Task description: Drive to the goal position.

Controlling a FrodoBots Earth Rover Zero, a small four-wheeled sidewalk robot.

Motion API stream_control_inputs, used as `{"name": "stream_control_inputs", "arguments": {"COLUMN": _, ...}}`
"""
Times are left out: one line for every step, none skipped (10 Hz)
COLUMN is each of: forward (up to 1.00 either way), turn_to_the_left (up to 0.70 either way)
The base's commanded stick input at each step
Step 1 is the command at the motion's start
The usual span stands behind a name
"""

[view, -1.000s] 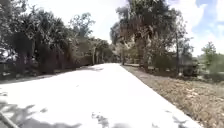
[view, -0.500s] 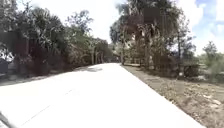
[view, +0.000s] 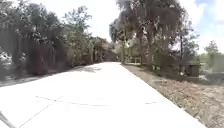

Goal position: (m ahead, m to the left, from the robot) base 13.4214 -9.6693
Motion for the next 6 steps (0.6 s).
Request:
{"name": "stream_control_inputs", "arguments": {"forward": 0.85, "turn_to_the_left": 0.00}}
{"name": "stream_control_inputs", "arguments": {"forward": 0.85, "turn_to_the_left": 0.00}}
{"name": "stream_control_inputs", "arguments": {"forward": 0.85, "turn_to_the_left": 0.00}}
{"name": "stream_control_inputs", "arguments": {"forward": 0.85, "turn_to_the_left": 0.00}}
{"name": "stream_control_inputs", "arguments": {"forward": 0.85, "turn_to_the_left": 0.00}}
{"name": "stream_control_inputs", "arguments": {"forward": 0.85, "turn_to_the_left": 0.00}}
